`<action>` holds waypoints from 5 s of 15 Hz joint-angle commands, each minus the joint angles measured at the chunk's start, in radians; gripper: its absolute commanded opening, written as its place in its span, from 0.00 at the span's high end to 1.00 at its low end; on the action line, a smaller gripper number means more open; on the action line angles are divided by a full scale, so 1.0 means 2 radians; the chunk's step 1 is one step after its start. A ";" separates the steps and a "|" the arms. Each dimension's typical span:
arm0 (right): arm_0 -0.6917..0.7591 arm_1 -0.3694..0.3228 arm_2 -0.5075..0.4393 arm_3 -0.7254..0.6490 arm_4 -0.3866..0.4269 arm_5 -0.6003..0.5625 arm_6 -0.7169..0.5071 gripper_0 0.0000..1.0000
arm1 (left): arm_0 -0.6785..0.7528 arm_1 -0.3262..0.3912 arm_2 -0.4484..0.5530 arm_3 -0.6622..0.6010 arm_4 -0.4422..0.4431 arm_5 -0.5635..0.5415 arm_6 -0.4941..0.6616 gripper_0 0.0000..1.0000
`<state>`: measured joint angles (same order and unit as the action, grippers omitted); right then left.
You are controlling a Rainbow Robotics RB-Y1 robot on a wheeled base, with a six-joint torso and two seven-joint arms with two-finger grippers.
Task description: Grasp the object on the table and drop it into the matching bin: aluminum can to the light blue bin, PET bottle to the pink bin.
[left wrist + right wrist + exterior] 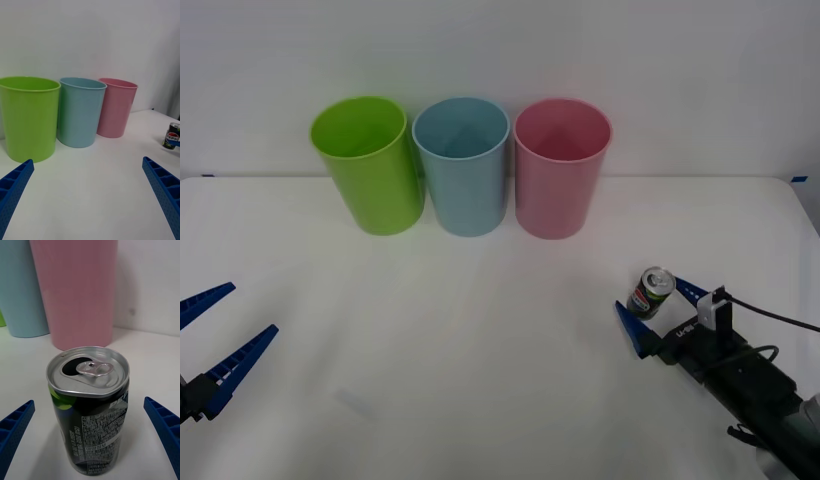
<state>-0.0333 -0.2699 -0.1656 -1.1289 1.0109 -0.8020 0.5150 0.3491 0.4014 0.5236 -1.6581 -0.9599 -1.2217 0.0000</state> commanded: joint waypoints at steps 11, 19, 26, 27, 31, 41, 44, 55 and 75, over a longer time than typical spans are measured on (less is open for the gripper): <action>-0.009 0.001 0.023 0.000 -0.013 0.034 0.004 0.05 | 0.000 0.000 0.000 0.000 0.000 0.000 0.000 0.00; -0.009 0.001 0.023 0.000 -0.015 0.029 0.008 1.00 | 0.000 0.000 0.000 0.000 0.000 0.000 0.000 0.00; -0.004 -0.001 0.023 -0.015 -0.023 0.020 0.006 1.00 | 0.000 0.000 0.000 0.000 0.000 0.000 0.000 0.00; 0.004 -0.002 0.022 -0.030 -0.023 0.020 0.004 1.00 | 0.000 0.000 0.000 0.000 0.000 0.000 0.000 0.00; 0.054 -0.015 0.028 -0.124 -0.023 0.031 -0.009 1.00 | 0.000 0.000 0.000 0.000 0.000 0.000 0.000 0.00; 0.097 -0.040 0.033 -0.240 -0.022 0.001 -0.080 1.00 | 0.000 0.000 0.000 0.000 0.000 0.000 0.000 0.00; 0.097 -0.053 0.033 -0.275 -0.021 -0.014 -0.119 1.00 | 0.000 0.000 0.000 0.000 0.000 0.000 0.000 0.00; 0.013 -0.081 0.059 -0.318 0.021 -0.011 -0.245 1.00 | 0.000 0.000 0.000 0.000 0.000 0.000 0.000 0.00; -0.325 -0.043 0.094 -0.018 0.058 0.013 -0.294 1.00 | 0.000 0.000 0.000 0.000 0.000 0.000 0.000 0.00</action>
<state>-0.6582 -0.3596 0.0216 -1.1912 1.1240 -0.7752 -0.0725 0.3491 0.4014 0.5236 -1.6580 -0.9599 -1.2217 0.0000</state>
